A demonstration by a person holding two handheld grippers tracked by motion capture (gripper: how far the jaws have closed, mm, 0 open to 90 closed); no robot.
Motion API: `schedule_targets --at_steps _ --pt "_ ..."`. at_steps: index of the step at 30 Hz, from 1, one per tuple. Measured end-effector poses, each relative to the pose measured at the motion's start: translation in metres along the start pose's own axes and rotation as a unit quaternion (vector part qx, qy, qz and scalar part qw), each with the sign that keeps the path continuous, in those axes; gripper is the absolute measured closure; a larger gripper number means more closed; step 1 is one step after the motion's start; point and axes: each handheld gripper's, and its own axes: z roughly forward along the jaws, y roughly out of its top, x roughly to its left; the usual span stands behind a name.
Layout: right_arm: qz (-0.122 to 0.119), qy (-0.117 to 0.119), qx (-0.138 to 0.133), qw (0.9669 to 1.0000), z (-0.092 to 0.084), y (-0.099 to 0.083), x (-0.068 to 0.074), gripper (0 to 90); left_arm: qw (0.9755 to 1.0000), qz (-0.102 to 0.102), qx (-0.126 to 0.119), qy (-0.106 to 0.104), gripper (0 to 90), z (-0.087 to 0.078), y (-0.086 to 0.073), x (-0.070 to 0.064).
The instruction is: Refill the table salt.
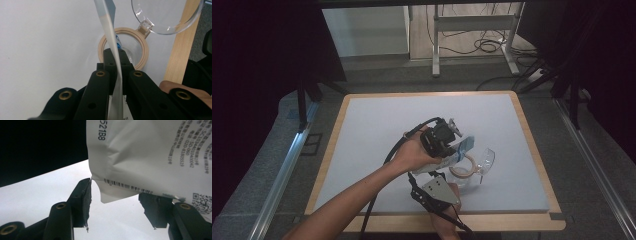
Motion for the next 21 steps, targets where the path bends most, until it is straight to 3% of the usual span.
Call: schedule_targets --at_steps 9,12,21 --pt "0.021 -0.01 -0.01 0.9997 0.002 0.004 -0.002 46.2 0.9998 0.009 0.015 0.005 89.6 0.001 0.006 -0.002" --pt "0.046 -0.013 -0.012 0.9988 0.003 0.007 -0.001 46.2 0.9997 0.013 0.02 0.007 89.6 0.001 0.008 -0.003" --pt "0.06 -0.024 -0.018 0.9978 0.003 0.009 -0.004 46.1 0.9993 0.022 0.029 0.011 89.6 0.003 0.017 -0.005"
